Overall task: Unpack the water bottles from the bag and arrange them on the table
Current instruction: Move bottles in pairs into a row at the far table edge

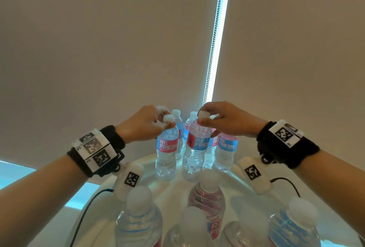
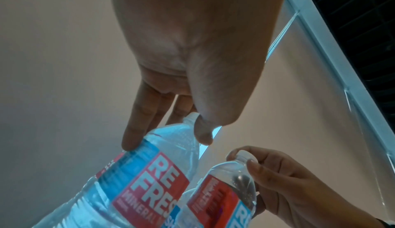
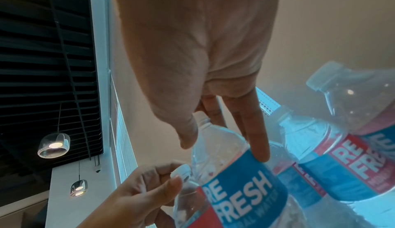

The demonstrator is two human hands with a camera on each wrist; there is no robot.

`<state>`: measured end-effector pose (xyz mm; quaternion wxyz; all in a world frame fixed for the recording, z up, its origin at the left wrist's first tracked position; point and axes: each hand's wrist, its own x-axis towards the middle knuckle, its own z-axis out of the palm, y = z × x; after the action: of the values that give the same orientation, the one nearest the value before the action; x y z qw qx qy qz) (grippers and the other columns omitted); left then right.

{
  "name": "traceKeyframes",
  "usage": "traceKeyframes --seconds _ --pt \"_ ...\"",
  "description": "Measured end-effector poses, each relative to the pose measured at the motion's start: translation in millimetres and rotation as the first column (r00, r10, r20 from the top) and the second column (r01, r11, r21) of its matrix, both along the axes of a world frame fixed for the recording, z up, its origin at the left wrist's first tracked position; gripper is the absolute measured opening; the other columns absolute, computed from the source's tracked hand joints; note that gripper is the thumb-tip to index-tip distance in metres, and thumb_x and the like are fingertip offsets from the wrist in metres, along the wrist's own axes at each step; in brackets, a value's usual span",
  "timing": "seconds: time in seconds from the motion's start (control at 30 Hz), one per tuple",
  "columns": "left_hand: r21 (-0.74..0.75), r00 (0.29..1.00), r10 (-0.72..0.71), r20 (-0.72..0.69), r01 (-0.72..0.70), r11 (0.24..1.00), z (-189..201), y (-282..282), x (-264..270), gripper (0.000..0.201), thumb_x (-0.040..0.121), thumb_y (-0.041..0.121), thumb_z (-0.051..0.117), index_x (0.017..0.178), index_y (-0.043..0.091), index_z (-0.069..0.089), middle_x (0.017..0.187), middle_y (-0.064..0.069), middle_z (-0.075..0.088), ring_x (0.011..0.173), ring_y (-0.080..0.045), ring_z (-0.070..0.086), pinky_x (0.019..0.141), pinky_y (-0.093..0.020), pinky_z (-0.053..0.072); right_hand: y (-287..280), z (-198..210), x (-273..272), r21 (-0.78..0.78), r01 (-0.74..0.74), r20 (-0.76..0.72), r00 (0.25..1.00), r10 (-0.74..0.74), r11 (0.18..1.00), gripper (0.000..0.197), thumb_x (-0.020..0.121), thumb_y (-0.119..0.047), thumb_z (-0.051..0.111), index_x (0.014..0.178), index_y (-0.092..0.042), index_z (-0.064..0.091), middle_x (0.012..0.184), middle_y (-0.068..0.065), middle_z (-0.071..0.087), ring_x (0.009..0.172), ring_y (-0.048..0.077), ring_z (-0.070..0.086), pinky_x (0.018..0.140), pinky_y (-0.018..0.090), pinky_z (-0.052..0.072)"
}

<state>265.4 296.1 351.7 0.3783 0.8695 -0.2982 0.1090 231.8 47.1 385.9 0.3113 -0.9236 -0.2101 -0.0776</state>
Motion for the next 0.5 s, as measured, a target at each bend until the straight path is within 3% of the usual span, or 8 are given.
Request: traceKeyframes --seconds 0.17,0.33,0.5 --pt "-0.014 0.999 0.034 -0.025 -0.034 0.999 -4.0 -8.5 16.8 0.023 0.093 0.023 0.068 0.109 0.007 0.068 0.100 -0.012 0.073 0.087 -0.027 0.074 0.074 -0.048 0.062 13.7 -8.5 16.4 -0.031 0.067 -0.002 0.998 -0.067 0.997 0.024 0.094 -0.031 0.065 0.108 -0.011 0.063 0.113 0.008 0.062 0.087 0.022 0.070 0.066 0.033 0.064" --pt "-0.024 0.998 0.038 -0.058 -0.040 0.999 -8.9 -13.6 30.1 0.021 0.091 0.024 0.069 0.106 0.009 0.069 0.098 -0.010 0.074 0.089 -0.026 0.073 0.077 -0.049 0.061 21.4 -17.2 26.0 -0.061 0.093 -0.033 0.995 -0.095 0.994 0.025 0.095 -0.028 0.064 0.110 -0.007 0.060 0.115 0.011 0.060 0.093 0.028 0.071 0.071 0.042 0.065" --pt "-0.027 0.996 0.051 -0.075 -0.053 0.998 -13.7 -19.0 36.8 0.018 0.090 0.023 0.070 0.103 0.011 0.069 0.098 -0.010 0.073 0.090 -0.028 0.072 0.076 -0.043 0.062 23.3 -25.2 33.1 -0.108 0.101 -0.003 0.995 -0.101 0.989 0.029 0.094 -0.029 0.065 0.109 -0.005 0.061 0.113 0.013 0.059 0.092 0.029 0.071 0.066 0.043 0.065"
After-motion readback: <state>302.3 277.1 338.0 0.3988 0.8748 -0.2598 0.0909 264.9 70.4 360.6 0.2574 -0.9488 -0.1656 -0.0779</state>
